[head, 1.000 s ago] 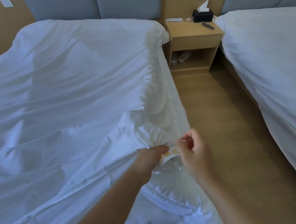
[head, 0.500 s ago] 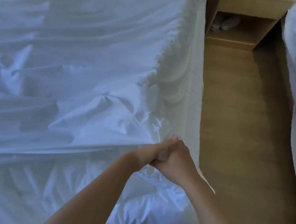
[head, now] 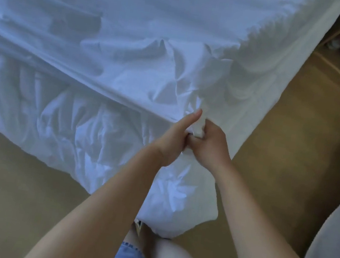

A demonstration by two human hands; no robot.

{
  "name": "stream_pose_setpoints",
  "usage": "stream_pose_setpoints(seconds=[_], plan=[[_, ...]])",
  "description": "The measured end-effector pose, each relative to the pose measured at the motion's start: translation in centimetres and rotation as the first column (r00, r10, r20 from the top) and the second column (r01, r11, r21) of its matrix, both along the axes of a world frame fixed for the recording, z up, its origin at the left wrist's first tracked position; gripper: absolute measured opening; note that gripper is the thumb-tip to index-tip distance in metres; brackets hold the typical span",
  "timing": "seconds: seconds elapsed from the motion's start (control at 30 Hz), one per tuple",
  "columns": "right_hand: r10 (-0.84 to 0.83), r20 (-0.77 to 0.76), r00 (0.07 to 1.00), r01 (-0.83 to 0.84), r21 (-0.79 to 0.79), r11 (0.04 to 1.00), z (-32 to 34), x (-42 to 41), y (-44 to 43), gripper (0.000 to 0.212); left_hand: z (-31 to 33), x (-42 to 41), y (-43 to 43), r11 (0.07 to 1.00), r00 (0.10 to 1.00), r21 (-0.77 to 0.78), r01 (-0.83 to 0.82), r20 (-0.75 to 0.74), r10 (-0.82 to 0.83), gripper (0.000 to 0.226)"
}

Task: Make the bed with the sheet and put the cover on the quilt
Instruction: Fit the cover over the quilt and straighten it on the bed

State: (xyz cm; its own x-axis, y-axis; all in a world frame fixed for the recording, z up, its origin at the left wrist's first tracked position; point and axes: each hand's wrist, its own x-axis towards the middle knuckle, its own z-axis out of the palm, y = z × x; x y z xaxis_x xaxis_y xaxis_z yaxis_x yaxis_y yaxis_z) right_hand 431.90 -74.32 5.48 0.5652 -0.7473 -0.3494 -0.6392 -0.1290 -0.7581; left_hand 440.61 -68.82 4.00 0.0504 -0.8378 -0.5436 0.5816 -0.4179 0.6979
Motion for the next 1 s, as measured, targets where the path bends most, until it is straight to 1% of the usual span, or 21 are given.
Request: stream_pose_setpoints(seconds=[0.13,0.2,0.27,0.33,0.37,0.43,0.47,0.5,0.53,0.57,0.6,0.63,0.67,0.7,0.73,0.77,0.8,0.83,0.87,0.93,1.0], plan=[[0.066,-0.067,0.996,-0.074,-0.12,0.99,-2.3,0.1,1.0,0.02,-1.5,-2.4,1.6,0.956,0.948,-0.02,-0.294,-0.135,0.289,0.042],[0.211,-0.137,0.968,-0.221,-0.059,0.974,-3.5,-0.7,1.4,0.014,-2.9,-3.6,3.2,0.902,0.89,0.035,-0.429,-0.155,0.429,0.03],[0.416,-0.157,0.896,-0.409,0.071,0.91,-4.5,-1.7,1.8,0.015,-4.8,-4.3,5.4,0.852,0.84,0.082,-0.516,-0.145,0.523,0.025],[0.557,-0.163,0.814,-0.536,0.155,0.83,-5.2,-1.9,1.9,0.028,-6.2,-4.5,7.1,0.844,0.833,0.109,-0.526,-0.133,0.537,0.029],[0.605,-0.2,0.771,-0.584,0.157,0.796,-5.8,-1.8,2.0,0.03,-6.7,-4.6,7.6,0.838,0.831,0.136,-0.529,-0.117,0.544,0.028],[0.638,-0.309,0.705,-0.655,0.061,0.753,-7.6,-1.6,2.3,0.026,-8.0,-4.8,8.0,0.799,0.813,0.225,-0.558,-0.046,0.581,0.026],[0.606,-0.362,0.709,-0.663,-0.051,0.747,-8.6,-1.6,2.5,0.028,-8.8,-5.2,8.3,0.774,0.808,0.268,-0.574,0.03,0.589,0.031],[0.553,-0.394,0.734,-0.651,-0.177,0.738,-9.6,-1.7,2.5,0.033,-9.7,-5.7,8.6,0.751,0.806,0.301,-0.588,0.147,0.573,0.034],[0.492,-0.411,0.767,-0.624,-0.303,0.72,-10.5,-2.0,2.5,0.04,-10.9,-6.5,9.1,0.743,0.813,0.338,-0.578,0.319,0.487,0.035],[0.445,-0.4,0.801,-0.59,-0.404,0.699,-11.3,-2.2,2.5,0.045,-12.1,-7.8,9.6,0.765,0.817,0.381,-0.519,0.485,0.312,0.045],[0.422,-0.38,0.823,-0.565,-0.468,0.679,-11.7,-2.5,2.5,0.049,-13.5,-9.3,10.0,0.807,0.819,0.446,-0.387,0.569,0.078,0.068],[0.427,-0.362,0.828,-0.559,-0.498,0.663,-11.9,-2.7,2.6,0.053,-14.6,-10.7,10.2,0.826,0.788,0.513,-0.232,0.597,-0.15,0.093],[0.445,-0.35,0.824,-0.566,-0.512,0.646,-12.2,-2.8,2.6,0.054,-15.5,-12.1,10.1,0.814,0.721,0.573,-0.094,0.603,-0.341,0.11],[0.46,-0.345,0.818,-0.575,-0.523,0.629,-12.3,-2.9,2.6,0.05,-16.2,-13.1,9.8,0.788,0.628,0.615,-0.024,0.623,-0.467,0.116],[0.463,-0.344,0.817,-0.576,-0.532,0.621,-12.4,-2.9,2.6,0.044,-16.9,-13.5,9.4,0.778,0.532,0.627,-0.034,0.67,-0.517,0.11],[0.462,-0.35,0.815,-0.579,-0.524,0.625,-12.5,-2.9,2.5,0.039,-17.6,-13.6,9.1,0.792,0.451,0.604,-0.089,0.733,-0.509,0.092],[0.459,-0.35,0.816,-0.577,-0.517,0.632,-12.5,-2.8,2.5,0.036,-18.1,-13.2,9.0,0.816,0.402,0.562,-0.14,0.785,-0.472,0.066],[0.456,-0.35,0.818,-0.575,-0.508,0.641,-12.4,-2.9,2.4,0.034,-18.2,-12.5,9.0,0.836,0.387,0.526,-0.156,0.811,-0.438,0.041],[0.458,-0.346,0.819,-0.574,-0.501,0.648,-12.5,-3.0,2.2,0.032,-18.1,-11.8,9.1,0.862,0.409,0.482,-0.159,0.827,-0.387,0.025],[0.465,-0.321,0.825,-0.564,-0.5,0.657,-12.2,-3.2,2.3,0.031,-17.3,-10.1,9.5,0.913,0.485,0.367,-0.18,0.84,-0.242,0.018],[0.469,-0.269,0.841,-0.54,-0.47,0.698,-11.6,-3.2,2.7,0.025,-14.8,-7.3,10.1,0.921,0.499,0.295,-0.256,0.856,-0.136,0.025]])
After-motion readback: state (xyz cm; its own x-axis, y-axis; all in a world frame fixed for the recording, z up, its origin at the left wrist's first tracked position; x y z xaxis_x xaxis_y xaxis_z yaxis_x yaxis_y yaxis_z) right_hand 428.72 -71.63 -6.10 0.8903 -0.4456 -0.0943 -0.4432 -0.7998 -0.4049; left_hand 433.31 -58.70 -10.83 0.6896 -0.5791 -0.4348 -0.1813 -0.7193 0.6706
